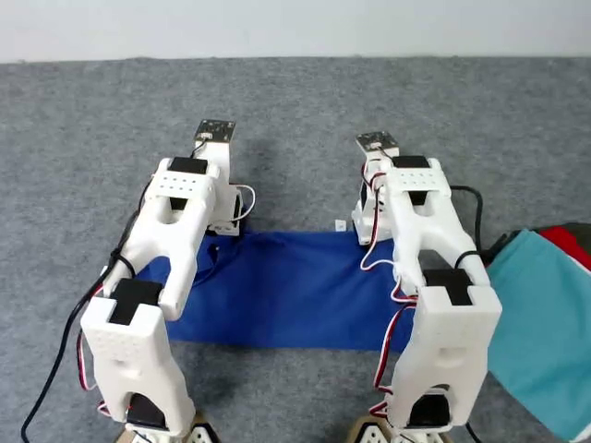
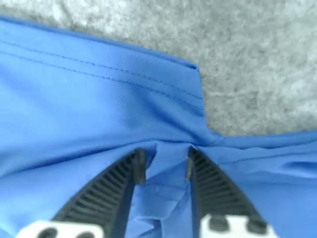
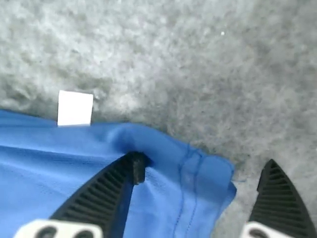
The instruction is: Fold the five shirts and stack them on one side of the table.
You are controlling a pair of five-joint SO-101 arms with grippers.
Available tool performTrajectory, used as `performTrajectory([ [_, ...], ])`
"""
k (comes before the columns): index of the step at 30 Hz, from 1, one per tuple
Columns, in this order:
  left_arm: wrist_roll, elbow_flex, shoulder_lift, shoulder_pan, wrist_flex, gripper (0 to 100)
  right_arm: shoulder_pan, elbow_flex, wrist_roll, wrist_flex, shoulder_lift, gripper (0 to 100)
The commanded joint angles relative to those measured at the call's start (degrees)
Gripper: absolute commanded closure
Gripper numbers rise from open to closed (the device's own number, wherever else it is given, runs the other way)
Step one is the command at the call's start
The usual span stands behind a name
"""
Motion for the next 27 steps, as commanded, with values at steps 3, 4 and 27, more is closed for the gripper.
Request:
performTrajectory([
  [3, 0.3, -5.1, -2.3, 0.2, 7.2, 85, 2.5, -2.6, -0.3, 8.7, -8.2, 64.7],
  [4, 0.1, -6.2, -3.0, 0.1, 9.3, 85, 2.5, -2.6, -0.2, 10.3, -10.2, 64.6],
  [27, -4.3, -16.2, -7.6, -21.5, 11.7, 85, -2.7, -2.5, -0.7, 22.1, -21.1, 64.7],
])
